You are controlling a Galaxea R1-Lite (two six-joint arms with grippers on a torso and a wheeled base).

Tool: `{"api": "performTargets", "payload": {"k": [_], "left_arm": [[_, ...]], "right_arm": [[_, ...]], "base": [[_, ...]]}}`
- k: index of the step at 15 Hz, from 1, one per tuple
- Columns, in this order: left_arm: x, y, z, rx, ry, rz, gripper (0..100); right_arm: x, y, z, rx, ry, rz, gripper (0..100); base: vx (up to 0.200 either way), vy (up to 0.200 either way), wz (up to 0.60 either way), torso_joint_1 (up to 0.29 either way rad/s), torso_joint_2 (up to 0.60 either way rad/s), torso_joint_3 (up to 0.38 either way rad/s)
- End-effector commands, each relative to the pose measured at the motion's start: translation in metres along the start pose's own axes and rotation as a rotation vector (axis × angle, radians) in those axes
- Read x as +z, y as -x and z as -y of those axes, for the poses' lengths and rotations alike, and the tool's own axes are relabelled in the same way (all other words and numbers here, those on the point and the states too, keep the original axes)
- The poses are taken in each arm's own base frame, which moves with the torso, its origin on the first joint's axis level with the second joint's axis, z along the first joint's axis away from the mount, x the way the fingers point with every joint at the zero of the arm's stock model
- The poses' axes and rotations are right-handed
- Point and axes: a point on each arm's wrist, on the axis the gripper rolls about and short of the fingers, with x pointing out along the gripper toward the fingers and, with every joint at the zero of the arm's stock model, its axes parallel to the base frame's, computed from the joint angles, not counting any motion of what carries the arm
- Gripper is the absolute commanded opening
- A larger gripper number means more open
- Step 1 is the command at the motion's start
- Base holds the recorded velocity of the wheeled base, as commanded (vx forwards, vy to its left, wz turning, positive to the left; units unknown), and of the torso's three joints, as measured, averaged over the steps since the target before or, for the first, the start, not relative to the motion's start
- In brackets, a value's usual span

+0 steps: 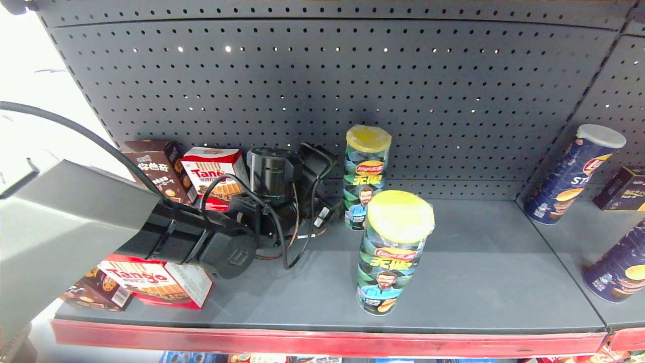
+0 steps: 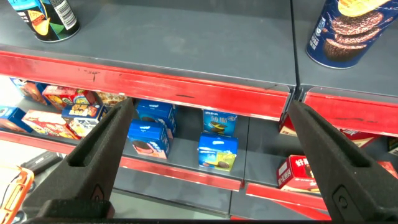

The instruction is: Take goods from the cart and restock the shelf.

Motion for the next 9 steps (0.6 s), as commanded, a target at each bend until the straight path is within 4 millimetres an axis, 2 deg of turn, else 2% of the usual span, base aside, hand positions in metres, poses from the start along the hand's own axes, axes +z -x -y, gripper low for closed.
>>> {"api": "performTargets", "payload": {"k": [1, 7, 9], "left_arm": [[-0.001, -0.001, 0.000, 0.000, 0.000, -0.001, 100], [-0.001, 0.000, 0.000, 0.000, 0.001, -0.003, 100], [0.005, 0.007, -0.010, 0.022, 0.014, 0.014, 100]], "right_arm": [[0.000, 0.000, 0.000, 0.000, 0.001, -0.001, 100], [0.000, 0.000, 0.000, 0.000, 0.001, -0.001, 100], [0.000, 0.000, 0.000, 0.000, 0.001, -0.001, 100]], "base": [[0.000, 0.000, 0.00, 0.000, 0.00, 0.000], [0.000, 0.000, 0.00, 0.000, 0.00, 0.000], [0.000, 0.000, 0.00, 0.000, 0.00, 0.000]]}}
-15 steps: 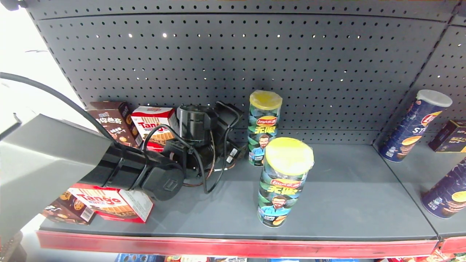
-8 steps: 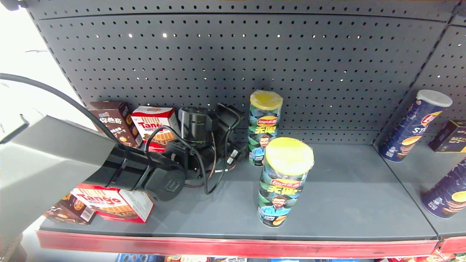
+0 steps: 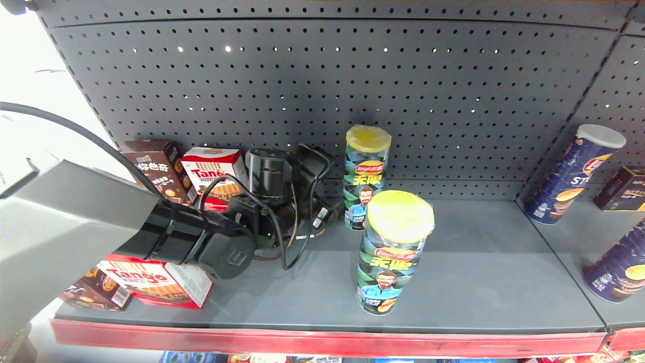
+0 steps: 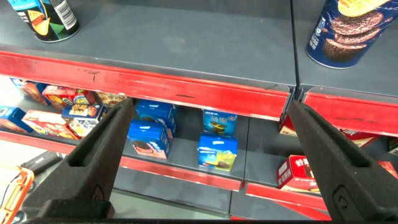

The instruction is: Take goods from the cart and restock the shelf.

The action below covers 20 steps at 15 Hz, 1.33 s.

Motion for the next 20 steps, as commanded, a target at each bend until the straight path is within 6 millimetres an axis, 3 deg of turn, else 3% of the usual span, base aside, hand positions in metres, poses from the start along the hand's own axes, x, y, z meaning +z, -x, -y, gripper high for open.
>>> {"api": "performTargets", "payload": {"k": [1, 4, 5, 7, 8, 10, 12, 15, 17, 18, 19, 20], "left_arm": [[0.017, 0.014, -0.013, 0.028, 0.020, 0.047, 100], [0.061, 0.070, -0.042, 0.089, 0.054, 0.183, 100], [0.068, 0.080, -0.045, 0.094, 0.061, 0.209, 100], [0.089, 0.128, -0.051, 0.086, 0.131, 0.300, 100], [0.086, 0.138, -0.051, 0.084, 0.141, 0.299, 100], [0.066, 0.200, -0.056, 0.069, 0.179, 0.336, 100], [0.062, 0.257, -0.062, 0.063, 0.196, 0.428, 100], [0.025, 0.327, -0.069, 0.076, 0.217, 0.477, 100], [-0.048, 0.387, -0.063, 0.159, 0.256, 0.458, 100], [-0.075, 0.397, -0.055, 0.221, 0.264, 0.461, 100], [-0.087, 0.398, -0.051, 0.271, 0.265, 0.441, 100], [-0.115, 0.400, -0.038, 0.392, 0.285, 0.391, 100]], "right_arm": [[0.000, 0.000, 0.000, 0.000, 0.001, -0.001, 100], [0.000, 0.000, 0.000, 0.000, 0.001, -0.001, 100], [0.000, 0.000, 0.000, 0.000, 0.001, -0.001, 100], [0.000, 0.000, 0.000, 0.000, 0.001, -0.001, 100], [0.000, 0.000, 0.000, 0.000, 0.001, -0.001, 100], [0.000, 0.000, 0.000, 0.000, 0.001, -0.001, 100], [0.000, 0.000, 0.000, 0.000, 0.001, -0.001, 100], [0.000, 0.000, 0.000, 0.000, 0.001, -0.001, 100], [0.000, 0.000, 0.000, 0.000, 0.001, -0.001, 100], [0.000, 0.000, 0.000, 0.000, 0.001, -0.001, 100], [0.000, 0.000, 0.000, 0.000, 0.001, -0.001, 100], [0.000, 0.000, 0.000, 0.000, 0.001, -0.001, 100]], "base": [[0.000, 0.000, 0.00, 0.000, 0.00, 0.000], [0.000, 0.000, 0.00, 0.000, 0.00, 0.000], [0.000, 0.000, 0.00, 0.000, 0.00, 0.000], [0.000, 0.000, 0.00, 0.000, 0.00, 0.000], [0.000, 0.000, 0.00, 0.000, 0.00, 0.000], [0.000, 0.000, 0.00, 0.000, 0.00, 0.000], [0.000, 0.000, 0.00, 0.000, 0.00, 0.000], [0.000, 0.000, 0.00, 0.000, 0.00, 0.000], [0.000, 0.000, 0.00, 0.000, 0.00, 0.000], [0.000, 0.000, 0.00, 0.000, 0.00, 0.000], [0.000, 0.000, 0.00, 0.000, 0.00, 0.000], [0.000, 0.000, 0.00, 0.000, 0.00, 0.000]]}}
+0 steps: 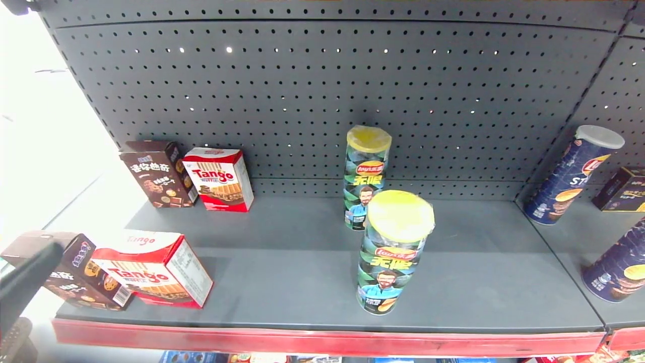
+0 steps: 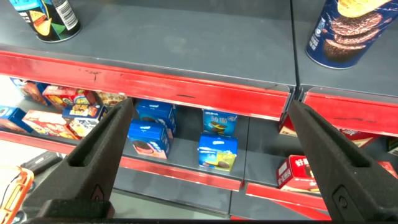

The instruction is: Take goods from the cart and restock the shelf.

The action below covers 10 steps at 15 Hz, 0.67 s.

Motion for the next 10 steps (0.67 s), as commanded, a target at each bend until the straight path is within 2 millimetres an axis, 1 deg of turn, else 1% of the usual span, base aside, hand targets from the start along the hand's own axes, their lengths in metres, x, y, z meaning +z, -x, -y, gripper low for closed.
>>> {"api": "performTargets", "payload": {"k": [1, 2, 3, 4, 5, 6, 8, 9, 10], "left_arm": [[-0.075, 0.072, 0.004, 0.249, 0.014, 0.000, 100], [-0.085, 0.078, 0.010, 0.204, 0.043, -0.005, 100], [-0.092, 0.081, 0.014, 0.141, 0.055, -0.039, 100], [-0.104, 0.085, 0.020, 0.034, 0.070, -0.129, 100], [-0.114, 0.088, 0.024, -0.035, 0.091, -0.207, 100], [-0.120, 0.091, 0.027, -0.067, 0.109, -0.241, 100], [-0.120, 0.093, 0.028, -0.032, 0.119, -0.219, 100], [-0.121, 0.094, 0.027, 0.026, 0.117, -0.229, 100], [-0.121, 0.098, 0.026, 0.028, 0.118, -0.190, 100]], "right_arm": [[0.000, 0.000, 0.000, 0.000, 0.001, -0.001, 100], [0.000, 0.000, 0.000, 0.000, 0.001, -0.001, 100], [0.000, 0.000, 0.000, 0.000, 0.001, -0.001, 100], [0.000, 0.000, 0.000, 0.000, 0.001, -0.001, 100], [0.000, 0.000, 0.000, 0.000, 0.001, -0.001, 100], [0.000, 0.000, 0.000, 0.000, 0.001, -0.001, 100], [0.000, 0.000, 0.000, 0.000, 0.001, -0.001, 100], [0.000, 0.000, 0.000, 0.000, 0.001, -0.001, 100], [0.000, 0.000, 0.000, 0.000, 0.001, -0.001, 100]], "base": [[0.000, 0.000, 0.00, 0.000, 0.00, 0.000], [0.000, 0.000, 0.00, 0.000, 0.00, 0.000], [0.000, 0.000, 0.00, 0.000, 0.00, 0.000], [0.000, 0.000, 0.00, 0.000, 0.00, 0.000], [0.000, 0.000, 0.00, 0.000, 0.00, 0.000], [0.000, 0.000, 0.00, 0.000, 0.00, 0.000], [0.000, 0.000, 0.00, 0.000, 0.00, 0.000], [0.000, 0.000, 0.00, 0.000, 0.00, 0.000], [0.000, 0.000, 0.00, 0.000, 0.00, 0.000]]}}
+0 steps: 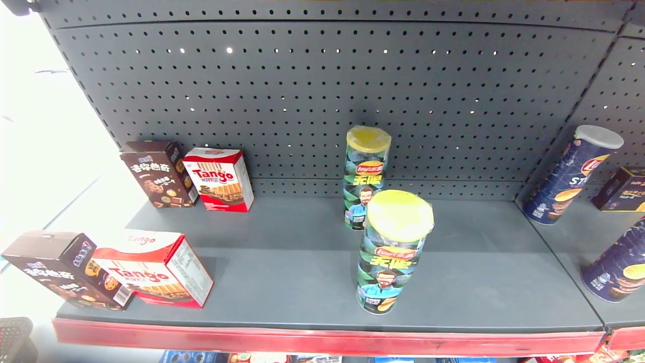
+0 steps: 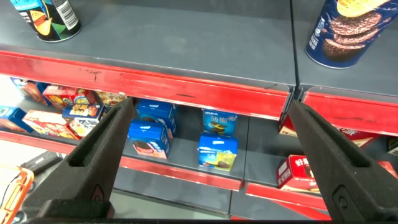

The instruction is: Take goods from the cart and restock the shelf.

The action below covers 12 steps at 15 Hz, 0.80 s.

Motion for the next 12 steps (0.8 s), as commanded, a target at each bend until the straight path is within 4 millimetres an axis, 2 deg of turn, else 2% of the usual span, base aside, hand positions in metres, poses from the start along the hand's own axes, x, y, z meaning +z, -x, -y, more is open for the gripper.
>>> {"api": "performTargets", "payload": {"k": [1, 2, 7, 9, 12], "left_arm": [[-0.0024, 0.0072, -0.0006, 0.032, -0.018, 0.081, 100], [-0.0025, 0.0072, -0.0025, 0.138, -0.018, 0.078, 100], [-0.0078, 0.0078, -0.0037, 0.211, -0.102, 0.002, 100], [-0.0073, 0.0080, -0.0062, 0.321, -0.036, 0.019, 100], [-0.0078, 0.0078, -0.0058, 0.290, -0.022, 0.018, 100]], "right_arm": [[0.0001, -0.0001, 0.0000, 0.000, 0.000, -0.001, 100], [0.0001, -0.0001, 0.0000, 0.000, 0.000, -0.001, 100], [0.0001, -0.0001, 0.0000, 0.000, 0.000, -0.001, 100], [0.0001, -0.0001, 0.0000, 0.000, 0.000, -0.001, 100], [0.0001, -0.0001, 0.0000, 0.000, 0.000, -0.001, 100]], "base": [[0.000, 0.000, 0.00, 0.000, 0.00, 0.000], [0.000, 0.000, 0.00, 0.000, 0.00, 0.000], [0.000, 0.000, 0.00, 0.000, 0.00, 0.000], [0.000, 0.000, 0.00, 0.000, 0.00, 0.000], [0.000, 0.000, 0.00, 0.000, 0.00, 0.000]]}}
